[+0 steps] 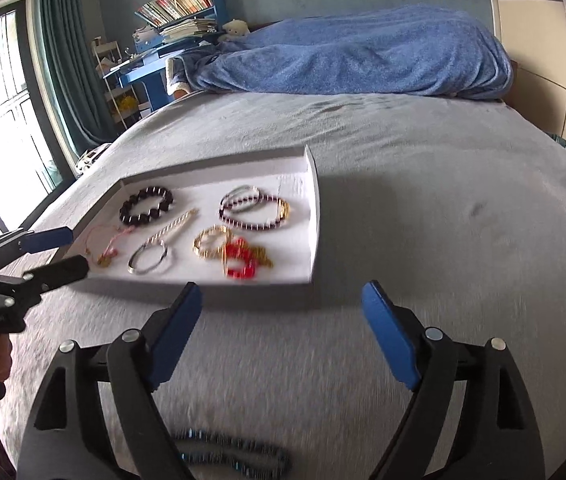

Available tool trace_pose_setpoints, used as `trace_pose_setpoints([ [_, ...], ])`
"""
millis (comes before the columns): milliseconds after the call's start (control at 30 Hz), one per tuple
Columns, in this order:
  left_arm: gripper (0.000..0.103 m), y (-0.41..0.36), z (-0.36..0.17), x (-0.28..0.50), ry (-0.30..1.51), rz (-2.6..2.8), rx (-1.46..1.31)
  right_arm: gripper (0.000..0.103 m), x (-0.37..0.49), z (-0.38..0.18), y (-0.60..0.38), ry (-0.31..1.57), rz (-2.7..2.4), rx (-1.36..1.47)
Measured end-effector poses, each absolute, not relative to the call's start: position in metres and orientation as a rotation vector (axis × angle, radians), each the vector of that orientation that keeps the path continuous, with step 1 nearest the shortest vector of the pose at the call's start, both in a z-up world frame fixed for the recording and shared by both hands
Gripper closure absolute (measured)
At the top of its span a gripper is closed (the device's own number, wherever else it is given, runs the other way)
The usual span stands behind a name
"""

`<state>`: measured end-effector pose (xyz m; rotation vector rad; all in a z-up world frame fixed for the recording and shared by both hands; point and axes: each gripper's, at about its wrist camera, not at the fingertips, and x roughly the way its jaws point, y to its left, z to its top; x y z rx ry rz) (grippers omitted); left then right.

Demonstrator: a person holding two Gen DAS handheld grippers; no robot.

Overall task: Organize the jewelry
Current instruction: 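Move both tools back to the black hair tie and blue bracelet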

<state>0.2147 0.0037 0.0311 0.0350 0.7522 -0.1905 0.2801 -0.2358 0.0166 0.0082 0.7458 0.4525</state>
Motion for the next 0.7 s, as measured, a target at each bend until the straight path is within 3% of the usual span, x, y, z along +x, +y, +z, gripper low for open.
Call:
trace_pose_setpoints([
  [100, 0.023, 0.009, 0.027, 0.199, 0.758, -0.191, 0.025, 0.02, 0.268, 0.013, -0.24, 0.756, 0.452, -0.006],
  [167, 0.023, 0.013, 0.021, 0.189, 0.773, -0.19, 0.012, 0.014, 0.261, 0.011, -0.243, 0.764, 0.459, -0.004],
  [700, 0.023, 0.01, -0.019, 0.13, 0.87, -0.228, -0.036, 0.01, 0.215, -0.008, -0.24, 0.833, 0.423, -0.055],
])
